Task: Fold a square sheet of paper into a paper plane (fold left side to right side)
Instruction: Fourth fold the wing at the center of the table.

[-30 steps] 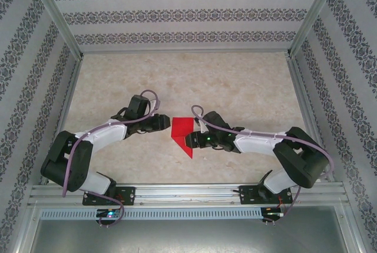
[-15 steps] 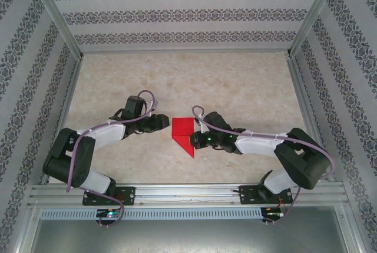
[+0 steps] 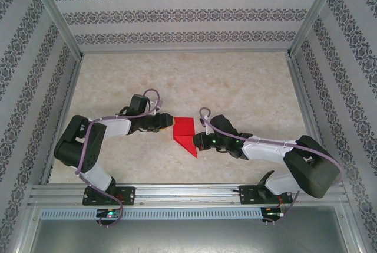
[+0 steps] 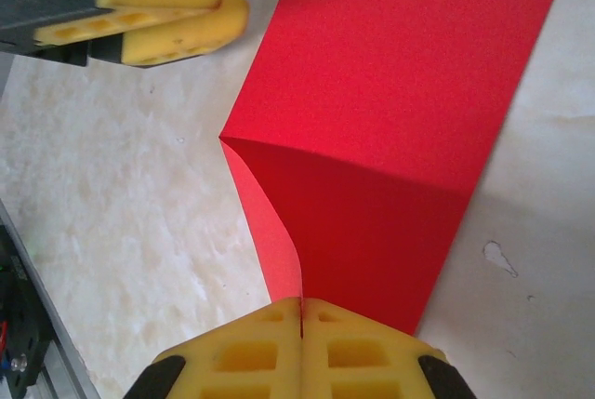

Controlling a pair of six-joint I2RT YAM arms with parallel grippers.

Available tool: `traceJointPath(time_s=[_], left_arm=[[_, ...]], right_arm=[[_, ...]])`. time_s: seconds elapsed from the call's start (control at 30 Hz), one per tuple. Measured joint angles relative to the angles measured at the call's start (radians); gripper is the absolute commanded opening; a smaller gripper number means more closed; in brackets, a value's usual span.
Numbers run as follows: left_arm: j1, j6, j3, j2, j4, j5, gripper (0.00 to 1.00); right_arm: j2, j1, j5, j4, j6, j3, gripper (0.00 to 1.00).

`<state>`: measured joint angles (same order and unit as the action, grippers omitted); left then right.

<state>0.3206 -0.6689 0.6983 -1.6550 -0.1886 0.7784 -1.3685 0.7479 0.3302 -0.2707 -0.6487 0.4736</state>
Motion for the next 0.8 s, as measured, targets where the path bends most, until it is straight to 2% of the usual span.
traceJointPath(time_s=[0.27,0.37,0.57,0.67,0.8], left_arm=[[0.032,-0.014,0.043,-0.080,-0.038,0.004,0.34],[0.033,-0.013,0.054,-0.092,-0.038,0.003,0.27],[0.033,-0.017,0.058,-0.097,-0.039,-0.001,0.11],[0.034,-0.017,0.058,-0.094,-0.037,-0.001,0.10],[0.039,-0.017,0.065,-0.077,-0.024,0.000,0.10]], right_arm=[[0.002,0.000,0.000,-0.014,-0.008,-0.010,0.00],[0.005,0.000,0.000,-0.018,-0.010,-0.016,0.00],[0.020,-0.006,-0.002,-0.010,-0.024,-0.024,0.22],[0.062,-0.007,-0.029,0.036,-0.025,-0.024,0.32],[0.163,-0.005,-0.099,0.176,-0.016,-0.005,0.38]])
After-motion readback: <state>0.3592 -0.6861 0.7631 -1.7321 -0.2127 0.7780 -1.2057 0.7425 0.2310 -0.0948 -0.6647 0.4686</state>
